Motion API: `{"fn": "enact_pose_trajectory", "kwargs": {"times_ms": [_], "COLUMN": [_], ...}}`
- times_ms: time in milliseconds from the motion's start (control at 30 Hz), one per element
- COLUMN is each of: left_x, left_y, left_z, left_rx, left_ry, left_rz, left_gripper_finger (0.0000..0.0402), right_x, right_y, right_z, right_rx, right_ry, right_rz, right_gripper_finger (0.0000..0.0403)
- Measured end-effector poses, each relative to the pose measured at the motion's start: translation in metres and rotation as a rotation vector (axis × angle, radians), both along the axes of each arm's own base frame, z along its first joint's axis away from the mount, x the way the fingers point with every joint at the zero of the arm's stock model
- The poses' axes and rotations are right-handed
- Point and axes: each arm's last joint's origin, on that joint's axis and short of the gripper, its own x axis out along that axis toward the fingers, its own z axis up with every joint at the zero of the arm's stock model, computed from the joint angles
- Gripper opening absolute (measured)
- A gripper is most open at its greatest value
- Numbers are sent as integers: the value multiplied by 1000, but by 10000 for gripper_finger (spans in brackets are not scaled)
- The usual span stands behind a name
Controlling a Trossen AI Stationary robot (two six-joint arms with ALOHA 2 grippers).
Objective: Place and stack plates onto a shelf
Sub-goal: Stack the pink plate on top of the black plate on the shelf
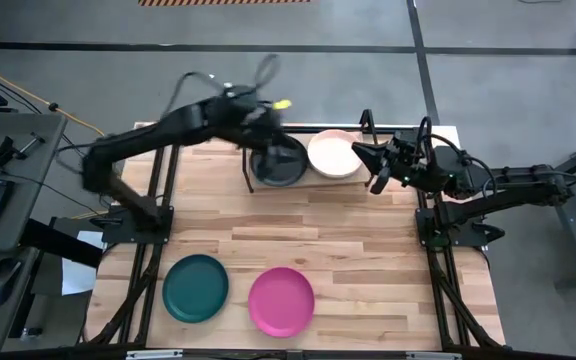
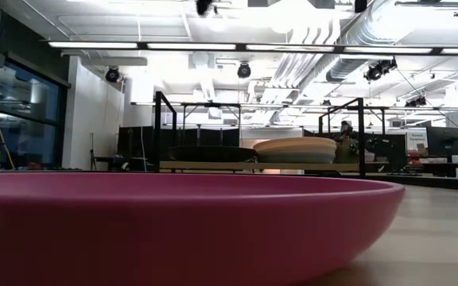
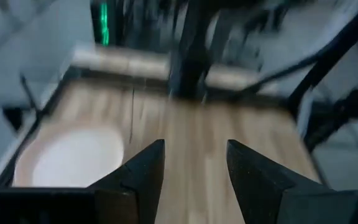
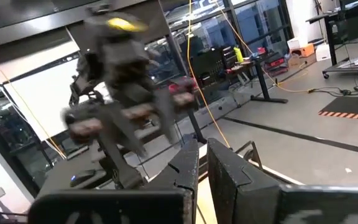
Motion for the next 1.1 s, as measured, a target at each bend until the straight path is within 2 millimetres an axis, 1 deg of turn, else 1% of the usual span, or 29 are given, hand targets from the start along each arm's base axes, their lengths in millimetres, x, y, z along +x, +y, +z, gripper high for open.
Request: {"fn": "enact_pose_trajectory", "kwargs": {"times_ms": [100,267,367,467,567,667,800,900,967,1033,1100], "left_x": [-33,-82,-105,-121,-131,-136,-136,-133,-130,-131,-131], "left_y": [-19,-39,-44,-46,-47,-47,-47,-47,-47,-47,-47], "left_z": [6,-10,-19,-23,-20,-18,-19,-23,-26,-26,-26], "left_rx": [23,10,10,5,14,18,17,12,-13,-63,-109], "left_ry": [-165,-333,-408,-470,-513,-530,-513,-480,-462,-469,-465], "left_rz": [-8,88,149,209,240,252,253,252,257,267,276], "left_gripper_finger": [161,161,160,160,160,160,160,160,160,160,160], "right_x": [2,4,5,5,5,5,5,5,6,14,28], "right_y": [0,1,1,1,1,1,1,1,2,5,12], "right_z": [-2,-3,-3,-3,-3,-4,-4,-6,-7,-12,-23], "right_rx": [-1,-3,-4,-7,-7,-7,5,66,126,198,291], "right_ry": [12,21,24,26,25,28,26,22,3,7,51], "right_rz": [4,18,18,18,19,22,24,35,81,153,252], "right_gripper_finger": [16,16,16,16,16,16,16,16,16,18,25]}}
